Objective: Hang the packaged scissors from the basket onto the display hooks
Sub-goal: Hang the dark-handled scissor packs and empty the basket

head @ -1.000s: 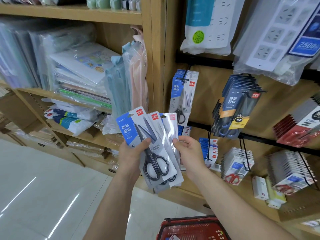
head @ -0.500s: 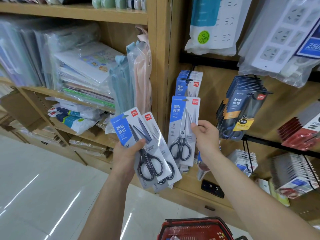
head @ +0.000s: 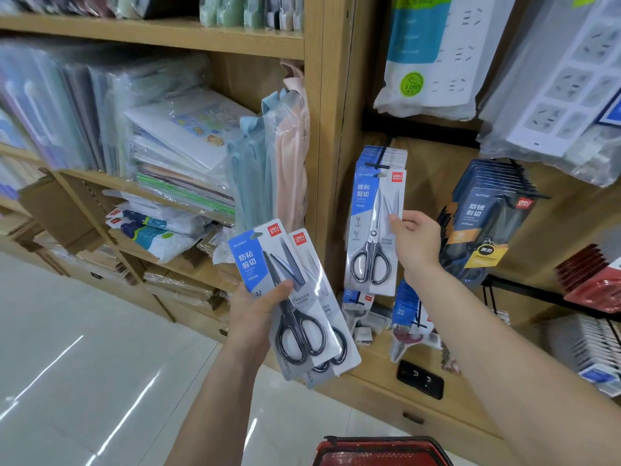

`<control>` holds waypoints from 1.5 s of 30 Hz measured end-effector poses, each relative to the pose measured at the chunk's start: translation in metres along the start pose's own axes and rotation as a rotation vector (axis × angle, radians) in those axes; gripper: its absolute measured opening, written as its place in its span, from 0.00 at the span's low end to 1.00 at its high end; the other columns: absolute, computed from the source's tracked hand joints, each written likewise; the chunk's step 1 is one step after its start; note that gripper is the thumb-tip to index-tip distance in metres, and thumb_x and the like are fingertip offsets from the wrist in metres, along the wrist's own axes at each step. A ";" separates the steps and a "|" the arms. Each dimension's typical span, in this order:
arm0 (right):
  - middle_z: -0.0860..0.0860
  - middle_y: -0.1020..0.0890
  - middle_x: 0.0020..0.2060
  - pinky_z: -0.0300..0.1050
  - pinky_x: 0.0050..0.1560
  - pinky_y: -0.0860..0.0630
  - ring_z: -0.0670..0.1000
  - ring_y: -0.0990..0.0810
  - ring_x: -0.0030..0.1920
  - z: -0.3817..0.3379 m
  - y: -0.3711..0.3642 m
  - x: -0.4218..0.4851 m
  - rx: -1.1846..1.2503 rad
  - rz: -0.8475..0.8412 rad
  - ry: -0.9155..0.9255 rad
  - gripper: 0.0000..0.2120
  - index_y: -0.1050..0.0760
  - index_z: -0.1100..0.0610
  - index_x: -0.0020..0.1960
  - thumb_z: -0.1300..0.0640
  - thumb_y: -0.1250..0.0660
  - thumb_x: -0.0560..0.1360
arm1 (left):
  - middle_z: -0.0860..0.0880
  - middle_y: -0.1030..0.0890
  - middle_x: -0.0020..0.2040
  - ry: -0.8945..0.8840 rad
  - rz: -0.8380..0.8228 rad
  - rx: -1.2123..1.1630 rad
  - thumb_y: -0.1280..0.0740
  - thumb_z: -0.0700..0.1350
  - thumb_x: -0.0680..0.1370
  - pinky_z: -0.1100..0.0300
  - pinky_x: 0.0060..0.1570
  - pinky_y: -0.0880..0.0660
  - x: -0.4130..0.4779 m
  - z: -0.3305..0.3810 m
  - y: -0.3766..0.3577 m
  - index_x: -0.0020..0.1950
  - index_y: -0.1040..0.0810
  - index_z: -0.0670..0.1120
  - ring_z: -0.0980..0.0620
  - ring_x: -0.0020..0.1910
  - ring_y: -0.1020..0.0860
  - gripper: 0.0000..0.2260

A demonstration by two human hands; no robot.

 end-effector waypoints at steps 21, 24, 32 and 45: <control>0.53 0.12 0.52 0.49 0.55 0.17 0.55 0.13 0.54 0.038 -0.039 -0.131 0.101 -0.744 -0.208 0.09 0.18 0.57 0.61 0.60 0.33 0.82 | 0.43 0.13 0.56 -0.021 0.006 -0.025 0.25 0.36 0.76 0.40 0.58 0.19 0.001 -0.002 -0.021 0.65 0.21 0.41 0.40 0.55 0.14 0.17; 0.51 0.12 0.50 0.42 0.48 0.18 0.50 0.13 0.50 0.040 -0.031 -0.128 0.149 -0.659 -0.204 0.09 0.18 0.57 0.60 0.60 0.31 0.81 | 0.43 0.13 0.56 -0.036 0.005 -0.035 0.26 0.35 0.77 0.43 0.57 0.18 -0.002 0.001 -0.025 0.64 0.20 0.41 0.41 0.55 0.14 0.16; 0.53 0.12 0.49 0.63 0.60 0.20 0.59 0.14 0.54 0.044 -0.010 -0.109 0.165 -0.429 -0.147 0.07 0.16 0.51 0.55 0.55 0.32 0.83 | 0.48 0.11 0.50 -0.045 0.014 0.013 0.27 0.36 0.78 0.54 0.43 0.19 -0.008 0.006 -0.019 0.59 0.19 0.44 0.48 0.46 0.12 0.10; 0.50 0.13 0.48 0.49 0.50 0.17 0.52 0.14 0.50 0.016 -0.004 -0.044 0.087 -0.131 -0.026 0.07 0.18 0.53 0.55 0.52 0.33 0.83 | 0.47 0.12 0.50 -0.078 -0.096 0.233 0.20 0.44 0.73 0.43 0.52 0.17 0.003 0.005 -0.016 0.59 0.18 0.45 0.43 0.49 0.13 0.17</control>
Point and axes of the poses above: each hand's wrist, its own x-axis towards the middle knuckle, its own y-axis out of the back of the hand, z = x × y, the point moved 7 cm from there along x, towards the middle knuckle
